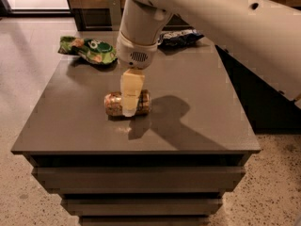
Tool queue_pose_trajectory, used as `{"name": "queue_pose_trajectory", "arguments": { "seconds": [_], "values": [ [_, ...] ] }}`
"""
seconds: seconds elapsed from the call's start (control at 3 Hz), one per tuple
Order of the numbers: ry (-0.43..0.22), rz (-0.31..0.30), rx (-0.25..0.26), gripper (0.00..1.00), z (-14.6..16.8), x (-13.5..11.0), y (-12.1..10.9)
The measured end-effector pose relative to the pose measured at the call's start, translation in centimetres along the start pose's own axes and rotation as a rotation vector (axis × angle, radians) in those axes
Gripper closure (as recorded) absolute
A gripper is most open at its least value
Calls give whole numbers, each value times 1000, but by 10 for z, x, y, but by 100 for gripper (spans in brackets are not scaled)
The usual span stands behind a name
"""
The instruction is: Place orange can upright
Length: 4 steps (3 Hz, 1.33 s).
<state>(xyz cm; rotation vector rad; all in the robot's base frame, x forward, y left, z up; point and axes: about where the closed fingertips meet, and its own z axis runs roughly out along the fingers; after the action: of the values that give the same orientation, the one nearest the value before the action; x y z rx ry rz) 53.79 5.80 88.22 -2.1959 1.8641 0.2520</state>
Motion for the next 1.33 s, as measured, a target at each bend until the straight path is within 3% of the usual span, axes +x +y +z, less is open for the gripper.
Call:
{"name": "queue_pose_trajectory", "arguments": {
  "seconds": [0.33,0.67,1.33],
  "values": [
    [37,-12,-15,0,17,5,4],
    [55,-11,-26,18,29,12,6],
    [55,-10,-14,64,32,17,7]
  ]
}}
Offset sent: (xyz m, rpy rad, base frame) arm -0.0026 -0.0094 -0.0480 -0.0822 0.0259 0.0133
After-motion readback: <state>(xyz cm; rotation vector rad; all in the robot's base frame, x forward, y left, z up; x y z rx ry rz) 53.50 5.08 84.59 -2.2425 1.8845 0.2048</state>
